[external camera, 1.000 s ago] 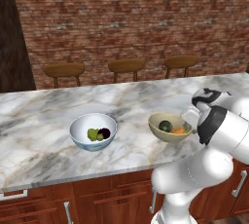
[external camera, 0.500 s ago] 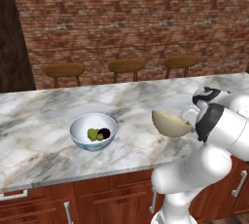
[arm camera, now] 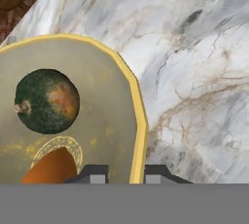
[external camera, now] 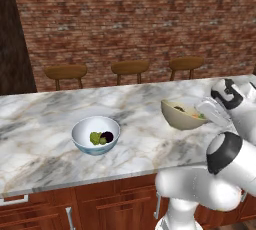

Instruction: Place the bowl containing the squash and carrot in the microwave. Close the microwave door and press the start button to microwave the meal.

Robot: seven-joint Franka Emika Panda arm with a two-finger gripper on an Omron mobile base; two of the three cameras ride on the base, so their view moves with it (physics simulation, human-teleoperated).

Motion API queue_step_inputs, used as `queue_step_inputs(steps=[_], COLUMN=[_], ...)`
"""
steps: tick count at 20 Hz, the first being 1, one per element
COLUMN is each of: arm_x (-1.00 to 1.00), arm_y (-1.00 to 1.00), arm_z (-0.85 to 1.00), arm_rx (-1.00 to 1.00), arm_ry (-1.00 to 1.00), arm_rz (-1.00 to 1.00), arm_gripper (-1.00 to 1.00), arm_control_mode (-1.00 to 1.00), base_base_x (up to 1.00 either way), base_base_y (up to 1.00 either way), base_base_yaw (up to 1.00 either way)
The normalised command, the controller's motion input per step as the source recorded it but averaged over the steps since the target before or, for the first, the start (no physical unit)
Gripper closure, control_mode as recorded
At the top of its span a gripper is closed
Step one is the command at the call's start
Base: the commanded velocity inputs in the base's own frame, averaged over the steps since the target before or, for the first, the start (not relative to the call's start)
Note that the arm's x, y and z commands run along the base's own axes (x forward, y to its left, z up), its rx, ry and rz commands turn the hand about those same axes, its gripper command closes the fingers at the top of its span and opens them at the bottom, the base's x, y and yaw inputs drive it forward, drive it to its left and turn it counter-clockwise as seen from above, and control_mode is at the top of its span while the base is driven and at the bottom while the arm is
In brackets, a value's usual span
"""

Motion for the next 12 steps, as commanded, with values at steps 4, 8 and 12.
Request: queue_step_inputs(steps=[4,8,12], arm_x=[-0.58,-0.68,-0.66], arm_y=[0.33,0.5,0.5], arm_z=[0.91,0.93,0.88], arm_rx=[-0.29,-0.43,-0.4], arm_ry=[-0.35,-0.21,-0.12], arm_rz=[0.0,0.0,0.0], arm_gripper=[1.0,1.0,1.0], arm_control_mode=[-1.0,-1.0,-1.0], base_base_x=[0.0,0.0,0.0], base_base_y=[0.0,0.0,0.0], base_base_yaw=[0.0,0.0,0.0])
